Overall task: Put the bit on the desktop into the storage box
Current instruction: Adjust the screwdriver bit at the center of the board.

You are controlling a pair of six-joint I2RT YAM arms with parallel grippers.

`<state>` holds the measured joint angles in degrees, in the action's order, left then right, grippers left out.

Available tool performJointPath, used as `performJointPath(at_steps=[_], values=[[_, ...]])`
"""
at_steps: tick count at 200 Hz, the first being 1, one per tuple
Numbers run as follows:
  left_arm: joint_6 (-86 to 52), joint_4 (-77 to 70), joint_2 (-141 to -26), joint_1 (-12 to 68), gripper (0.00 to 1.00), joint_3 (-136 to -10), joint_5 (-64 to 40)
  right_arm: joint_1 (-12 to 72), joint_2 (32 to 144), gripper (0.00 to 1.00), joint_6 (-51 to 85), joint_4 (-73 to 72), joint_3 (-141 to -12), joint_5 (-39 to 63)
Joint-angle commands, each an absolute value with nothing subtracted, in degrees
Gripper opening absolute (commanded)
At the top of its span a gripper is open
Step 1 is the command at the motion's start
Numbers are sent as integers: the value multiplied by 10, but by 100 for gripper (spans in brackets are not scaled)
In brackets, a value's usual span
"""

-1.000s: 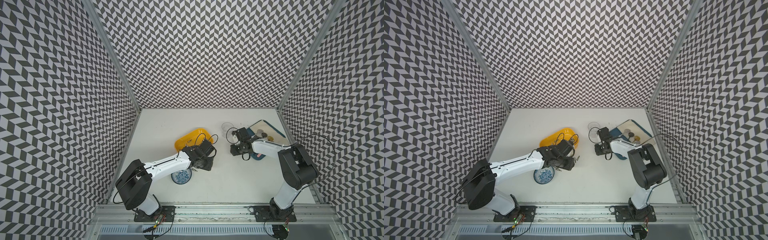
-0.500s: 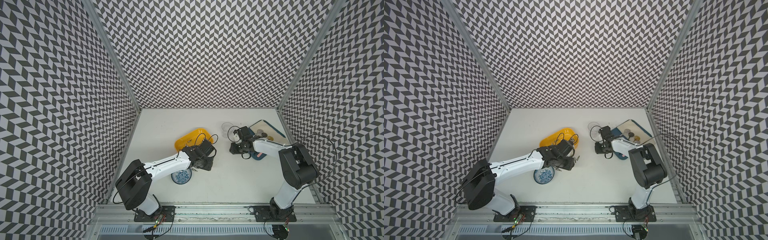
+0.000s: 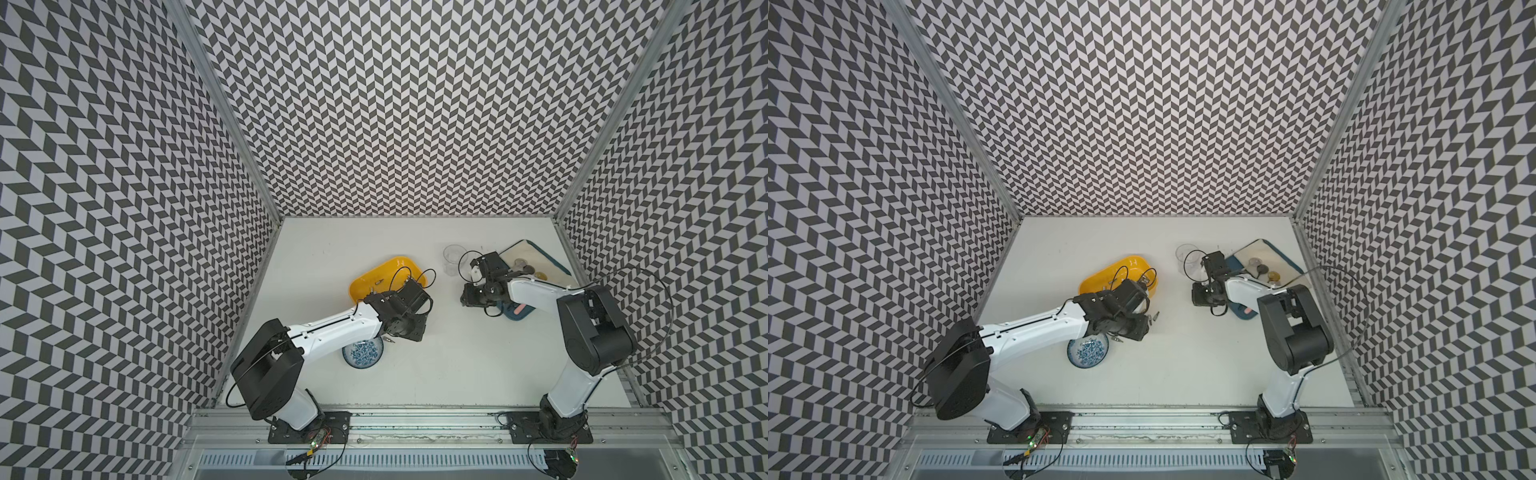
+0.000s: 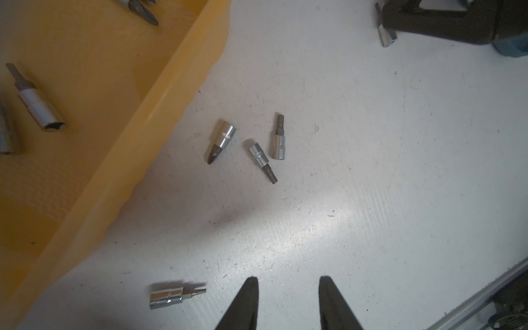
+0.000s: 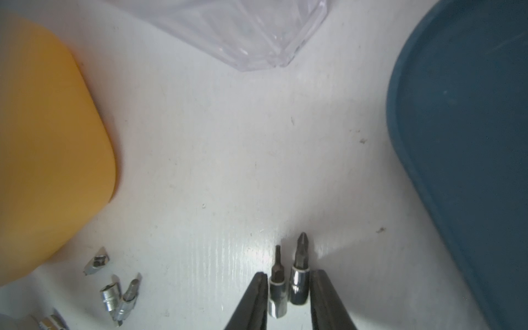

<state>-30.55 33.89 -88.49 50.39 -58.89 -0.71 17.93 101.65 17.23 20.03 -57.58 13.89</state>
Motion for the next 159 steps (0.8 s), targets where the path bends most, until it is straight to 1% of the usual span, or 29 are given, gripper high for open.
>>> performJointPath(at_steps=[1, 30, 86, 129, 159], values=[[-304, 333, -869, 507, 39, -589, 0, 164, 1020, 29, 190, 159, -565, 167], [-303, 332, -872, 507, 39, -596, -2, 158, 1027, 27, 192, 157, -566, 178], [-290, 341, -900, 508, 39, -648, -1, 157, 1040, 25, 171, 171, -570, 157], [-288, 341, -912, 508, 39, -667, -2, 165, 1038, 24, 152, 187, -570, 121], [-291, 337, -910, 507, 39, -670, -5, 185, 1038, 23, 143, 198, -573, 88]])
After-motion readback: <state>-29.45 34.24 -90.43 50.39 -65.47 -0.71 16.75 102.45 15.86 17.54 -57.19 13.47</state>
